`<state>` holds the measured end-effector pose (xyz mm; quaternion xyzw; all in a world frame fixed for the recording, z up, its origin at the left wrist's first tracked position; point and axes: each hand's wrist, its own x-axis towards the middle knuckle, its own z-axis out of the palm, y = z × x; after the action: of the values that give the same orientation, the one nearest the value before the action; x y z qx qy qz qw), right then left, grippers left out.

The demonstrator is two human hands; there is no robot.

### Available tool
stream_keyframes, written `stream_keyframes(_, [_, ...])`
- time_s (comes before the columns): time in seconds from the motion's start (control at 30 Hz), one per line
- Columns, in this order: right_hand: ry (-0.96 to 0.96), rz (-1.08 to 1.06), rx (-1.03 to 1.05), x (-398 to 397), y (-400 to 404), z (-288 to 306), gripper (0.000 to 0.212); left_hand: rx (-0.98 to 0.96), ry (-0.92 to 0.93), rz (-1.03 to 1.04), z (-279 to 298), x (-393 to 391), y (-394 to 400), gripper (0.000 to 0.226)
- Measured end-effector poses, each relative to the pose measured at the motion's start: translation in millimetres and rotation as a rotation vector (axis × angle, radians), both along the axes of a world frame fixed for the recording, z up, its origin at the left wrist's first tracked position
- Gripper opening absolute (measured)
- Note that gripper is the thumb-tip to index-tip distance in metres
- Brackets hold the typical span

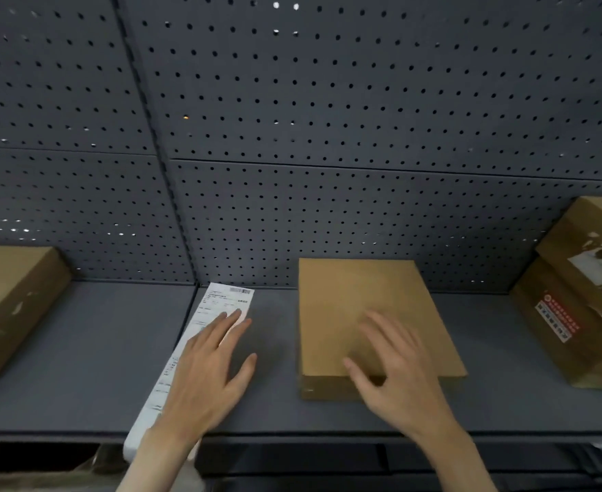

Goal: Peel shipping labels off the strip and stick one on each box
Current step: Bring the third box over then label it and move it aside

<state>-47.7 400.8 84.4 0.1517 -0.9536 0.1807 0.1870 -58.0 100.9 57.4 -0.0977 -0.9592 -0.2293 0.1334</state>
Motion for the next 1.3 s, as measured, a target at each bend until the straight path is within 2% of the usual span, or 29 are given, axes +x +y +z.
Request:
stream_keyframes(0.17, [0.055, 0.251, 0.149, 14, -99, -15, 0.050, -0.176, -0.008, -0.004, -16, 17, -70, 0.054])
stream_keyframes(0.3, [0.007, 0.372, 0.237, 22, -159, -37, 0.055, -0.266, -0.004, -0.051, -31, 27, -112, 0.053])
stream_keyframes(0.43, [-0.092, 0.463, 0.332, 30, -194, -68, 0.067, -0.273, -0.034, -0.160, -49, 34, -131, 0.048])
stream_keyframes(0.5, [-0.107, 0.466, 0.375, 36, -205, -79, 0.063, -0.253, -0.052, -0.170, -56, 35, -135, 0.048])
stream_keyframes(0.73, [-0.035, 0.397, 0.198, 51, -213, -86, 0.037, -0.165, -0.013, -0.183, -58, 33, -136, 0.043])
stream_keyframes(0.83, [0.013, 0.390, 0.124, 54, -211, -82, 0.033, 0.040, -0.020, -0.138, -53, 34, -138, 0.036])
stream_keyframes(0.97, [0.034, 0.320, -0.043, 54, -205, -62, 0.042, 0.474, -0.034, -0.006, -29, 45, -138, 0.027])
stream_keyframes(1.03, [0.058, 0.293, -0.092, 52, -201, -50, 0.043, 0.728, -0.034, 0.043, -16, 56, -136, 0.035])
stream_keyframes(1.1, [0.079, 0.285, -0.097, 49, -196, -40, 0.039, 0.921, -0.138, 0.009, -10, 66, -132, 0.043])
stream_keyframes(1.17, [0.091, 0.287, -0.089, 46, -193, -33, 0.036, 0.988, -0.228, -0.045, -9, 72, -124, 0.042])
stream_keyframes(1.3, [0.075, 0.304, -0.088, 43, -191, -25, 0.036, 1.060, -0.216, -0.067, -10, 75, -107, 0.025])
